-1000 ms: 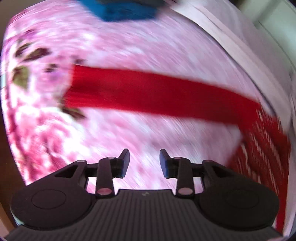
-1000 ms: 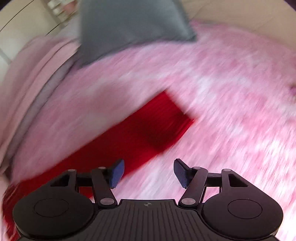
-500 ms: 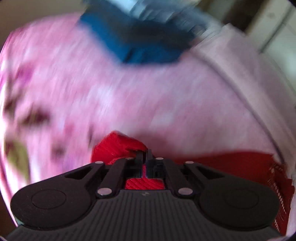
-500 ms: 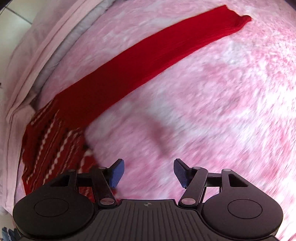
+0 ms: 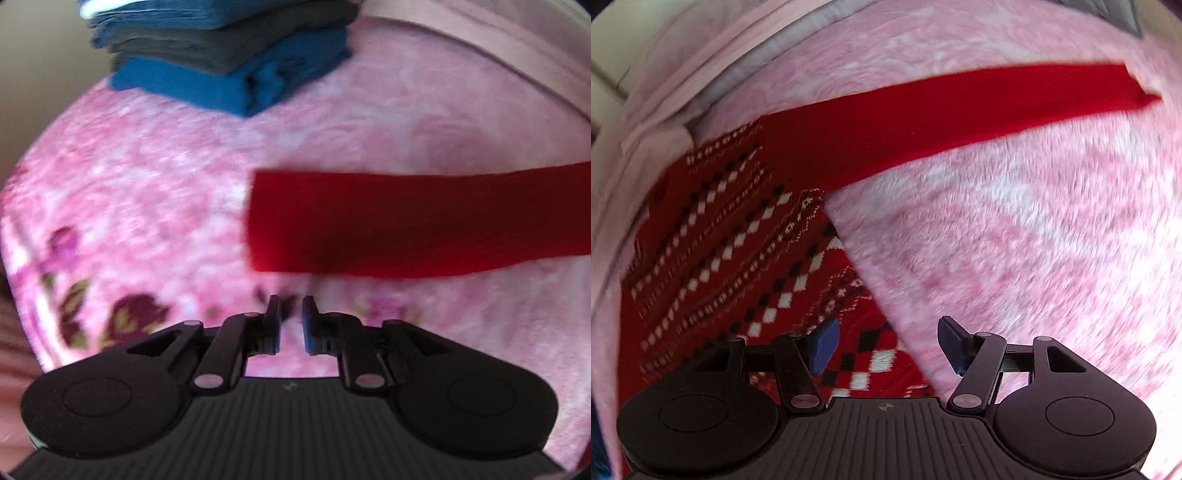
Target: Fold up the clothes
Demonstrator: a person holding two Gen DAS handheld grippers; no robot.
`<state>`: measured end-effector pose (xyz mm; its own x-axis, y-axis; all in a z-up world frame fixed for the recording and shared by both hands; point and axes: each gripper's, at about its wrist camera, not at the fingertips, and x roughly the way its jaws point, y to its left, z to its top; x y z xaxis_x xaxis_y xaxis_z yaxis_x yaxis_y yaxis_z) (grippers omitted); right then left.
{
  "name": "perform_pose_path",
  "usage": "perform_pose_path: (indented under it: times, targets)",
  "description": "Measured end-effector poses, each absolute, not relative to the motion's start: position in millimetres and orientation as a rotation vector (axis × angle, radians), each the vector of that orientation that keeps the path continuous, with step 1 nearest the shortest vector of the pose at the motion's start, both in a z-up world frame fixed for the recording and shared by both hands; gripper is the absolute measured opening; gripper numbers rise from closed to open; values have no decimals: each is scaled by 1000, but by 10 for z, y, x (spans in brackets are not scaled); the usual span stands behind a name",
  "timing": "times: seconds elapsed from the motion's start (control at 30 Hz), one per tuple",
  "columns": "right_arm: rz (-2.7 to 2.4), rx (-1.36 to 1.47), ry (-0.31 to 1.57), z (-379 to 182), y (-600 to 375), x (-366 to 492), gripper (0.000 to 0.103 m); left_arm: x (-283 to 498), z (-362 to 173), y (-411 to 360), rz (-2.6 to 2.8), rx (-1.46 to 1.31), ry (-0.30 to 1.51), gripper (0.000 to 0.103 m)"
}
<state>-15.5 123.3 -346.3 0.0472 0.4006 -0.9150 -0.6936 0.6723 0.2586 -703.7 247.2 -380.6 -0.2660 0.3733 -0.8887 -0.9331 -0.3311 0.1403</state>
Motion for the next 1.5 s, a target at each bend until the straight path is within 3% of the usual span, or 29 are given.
perform_pose_path:
  times: [0.1, 0.2, 0.53, 0.6, 0.73, 0.8, 0.83, 1.03, 1.1, 1.13, 1.17, 1.2, 1.23, 1.37, 1.5]
  targets:
    - [860, -359, 1216, -3468, 1266, -96, 63, -7140, -3701, 2495, 1968, -986, 907, 9]
    - [874, -399, 1189, -3493, 1351, -14, 63, -6962, -3480, 2660, 1910, -988, 766, 10]
    - [1261, -295, 1057, -3411, 2809, 395, 62, -4480, -3215, 4586, 1164, -790, 597, 15]
    - [1343, -241, 1061, -3390, 3233, 450, 62, -3932, -3186, 4911, 1049, -762, 599, 24]
    - [1445, -176, 1132, -3497, 3999, 452, 62, -2990, -3257, 5382, 902, -702, 615, 31]
    - [1453, -189, 1176, -3634, 4300, 414, 52, -2624, -3345, 5540, 867, -700, 636, 31]
    - [1446, -195, 1216, -3737, 4440, 402, 35, -2476, -3393, 5606, 856, -706, 639, 31]
    - [1419, -164, 1360, -4252, 4852, 435, 34, -1935, -3812, 6016, 789, -738, 672, 37]
    - [1450, -157, 1359, -4340, 4912, 396, 34, -1811, -3942, 6036, 748, -726, 696, 30]
    - [1475, -165, 1341, -4359, 4932, 359, 34, -1754, -3995, 6028, 720, -717, 704, 22]
    - [1509, -185, 1303, -4348, 4936, 308, 32, -1724, -4017, 6006, 697, -703, 701, 7]
    - [1543, -204, 1265, -4336, 4941, 256, 15, -1748, -3978, 5955, 681, -677, 676, 6]
    - [1576, -223, 1227, -4325, 4946, 205, 5, -1803, -3915, 5906, 669, -659, 634, 6]
    - [1705, -152, 1012, -3960, 4945, 225, 5, -2368, -3392, 5805, 713, -617, 296, 6]
    - [1817, -55, 779, -3541, 4941, 283, 5, -2559, -3219, 5938, 784, -583, 207, 2]
